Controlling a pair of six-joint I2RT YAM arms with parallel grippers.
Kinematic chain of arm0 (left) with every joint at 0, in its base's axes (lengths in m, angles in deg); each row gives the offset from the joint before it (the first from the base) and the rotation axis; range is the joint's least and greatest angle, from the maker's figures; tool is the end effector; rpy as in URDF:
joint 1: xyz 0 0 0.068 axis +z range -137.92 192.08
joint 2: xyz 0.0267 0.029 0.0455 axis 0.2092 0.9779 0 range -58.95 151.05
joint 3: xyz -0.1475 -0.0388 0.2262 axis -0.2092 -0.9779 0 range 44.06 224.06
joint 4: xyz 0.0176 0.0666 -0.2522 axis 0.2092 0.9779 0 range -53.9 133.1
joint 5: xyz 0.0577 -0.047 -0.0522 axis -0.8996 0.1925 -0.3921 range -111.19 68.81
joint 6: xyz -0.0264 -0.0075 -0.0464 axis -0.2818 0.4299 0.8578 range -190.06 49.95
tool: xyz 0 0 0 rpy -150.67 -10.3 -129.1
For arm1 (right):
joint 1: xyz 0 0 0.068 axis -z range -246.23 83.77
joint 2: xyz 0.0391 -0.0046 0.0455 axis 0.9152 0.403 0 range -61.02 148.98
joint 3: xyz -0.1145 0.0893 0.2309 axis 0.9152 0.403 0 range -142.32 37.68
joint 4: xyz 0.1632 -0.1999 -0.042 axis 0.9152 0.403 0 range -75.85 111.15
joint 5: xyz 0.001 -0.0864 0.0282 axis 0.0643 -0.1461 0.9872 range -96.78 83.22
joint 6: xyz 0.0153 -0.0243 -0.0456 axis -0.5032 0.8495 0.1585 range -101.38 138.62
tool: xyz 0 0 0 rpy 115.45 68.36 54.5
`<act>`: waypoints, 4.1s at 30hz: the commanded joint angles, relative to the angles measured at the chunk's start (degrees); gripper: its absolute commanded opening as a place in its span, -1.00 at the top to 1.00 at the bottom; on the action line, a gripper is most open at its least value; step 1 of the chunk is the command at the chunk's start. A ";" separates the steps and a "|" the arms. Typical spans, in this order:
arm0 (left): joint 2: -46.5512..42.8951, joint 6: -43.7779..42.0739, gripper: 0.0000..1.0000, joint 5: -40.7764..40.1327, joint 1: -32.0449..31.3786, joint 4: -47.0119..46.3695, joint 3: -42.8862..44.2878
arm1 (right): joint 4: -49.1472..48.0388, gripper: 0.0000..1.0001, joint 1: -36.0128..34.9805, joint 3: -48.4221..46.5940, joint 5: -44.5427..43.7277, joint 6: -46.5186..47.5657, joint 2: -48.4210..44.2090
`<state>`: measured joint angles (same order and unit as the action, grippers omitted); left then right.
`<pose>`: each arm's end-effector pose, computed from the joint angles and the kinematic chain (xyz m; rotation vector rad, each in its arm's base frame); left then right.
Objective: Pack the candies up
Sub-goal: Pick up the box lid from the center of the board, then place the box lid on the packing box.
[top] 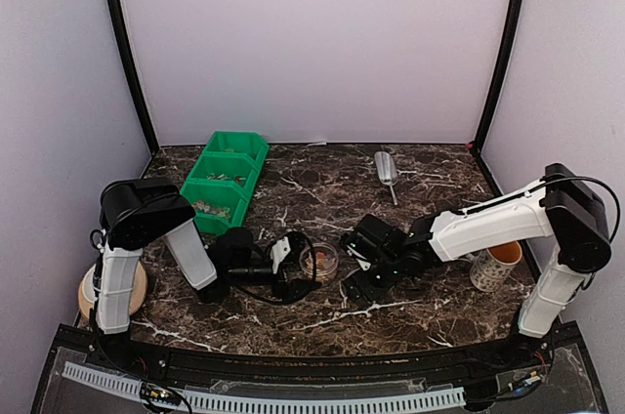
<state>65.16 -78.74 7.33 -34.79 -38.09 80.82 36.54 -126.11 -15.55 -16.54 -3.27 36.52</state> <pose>0.2214 -0.2610 0.0661 1.1803 1.4486 -0.9150 0.1633 0.2694 0.1468 -0.8395 2.5856 0.1915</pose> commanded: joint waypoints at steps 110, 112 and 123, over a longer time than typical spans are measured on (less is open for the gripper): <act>4.90 0.07 -0.57 -11.41 -7.36 12.32 1.53 | -1.93 -0.77 -1.29 -5.77 -1.26 6.36 -1.48; 4.91 0.28 -0.57 -12.19 -7.36 12.47 1.63 | -2.66 -0.77 -1.42 -5.43 -2.09 5.43 -1.15; 5.04 1.19 -0.57 -15.38 -7.36 13.15 2.04 | -4.49 -0.81 -2.18 -5.32 -4.90 1.67 -0.62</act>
<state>66.47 -76.69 -2.66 -42.49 -36.56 84.47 31.19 -128.36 -21.74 -17.44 1.76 35.32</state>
